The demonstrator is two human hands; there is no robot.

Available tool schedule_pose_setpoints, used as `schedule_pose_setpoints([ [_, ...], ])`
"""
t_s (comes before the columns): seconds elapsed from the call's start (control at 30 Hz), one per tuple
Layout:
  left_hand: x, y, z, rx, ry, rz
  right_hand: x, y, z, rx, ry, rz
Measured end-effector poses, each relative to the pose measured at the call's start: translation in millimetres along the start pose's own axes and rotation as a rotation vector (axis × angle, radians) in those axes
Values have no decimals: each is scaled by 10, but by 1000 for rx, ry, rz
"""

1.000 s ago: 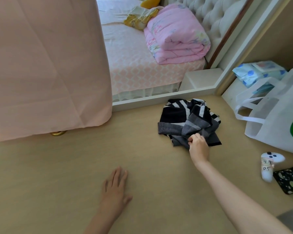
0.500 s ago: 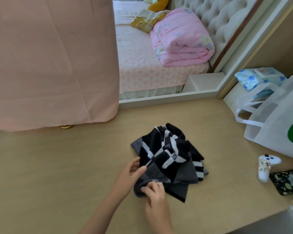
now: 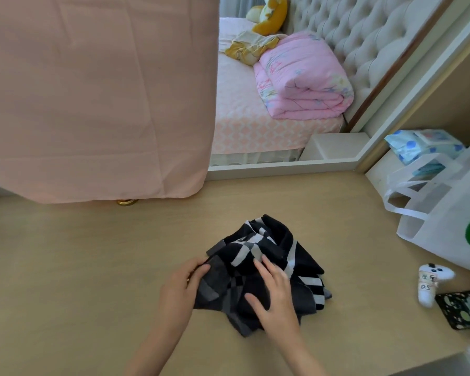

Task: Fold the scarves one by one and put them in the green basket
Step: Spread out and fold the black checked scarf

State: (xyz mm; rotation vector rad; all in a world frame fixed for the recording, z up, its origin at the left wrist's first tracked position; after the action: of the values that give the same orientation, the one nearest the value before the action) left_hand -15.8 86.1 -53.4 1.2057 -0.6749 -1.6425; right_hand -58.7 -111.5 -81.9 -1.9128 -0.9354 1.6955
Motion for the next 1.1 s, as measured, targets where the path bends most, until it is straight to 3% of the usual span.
schedule_pose_setpoints([
  [0.13,-357,279,140,27,67,166,223,-100,-301,-91,-143,85],
  [0.27,-928,81,145,-25,271,217,484,-273,-483,-101,-222,37],
  [0.47,-1920,-376,444,-100,664,187,814,-610,-677,-38,-211,-133],
  [0.6,-2556,-929,630,-210,930,190,906,-1095,-1059,-68,-104,-302],
  [0.77,-3058,-1589,866,-378,1098,278,1146,-1752,-1506,-100,-95,-407],
  [0.87,-3212,-1971,1052,-501,1207,463,1399,-2051,-1626,-135,-119,-362],
  [1.0,-3237,-2788,1275,-807,1175,637,1996,-2199,-1501,-124,-286,-131],
  [1.1,-3178,-3281,1367,-992,948,656,2580,-2039,-1217,-34,-593,102],
])
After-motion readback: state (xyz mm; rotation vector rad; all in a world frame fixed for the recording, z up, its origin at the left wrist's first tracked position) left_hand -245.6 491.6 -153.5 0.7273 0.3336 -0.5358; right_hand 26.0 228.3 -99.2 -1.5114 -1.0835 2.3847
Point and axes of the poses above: each hand's wrist, its own z-axis away from the middle knuckle, its own x-axis out of the palm, y = z × x, the point moved 7 cm from there along -z, towards the middle knuckle, and after that the axes turned 13 degrees about -x, right-handed, at the moved point
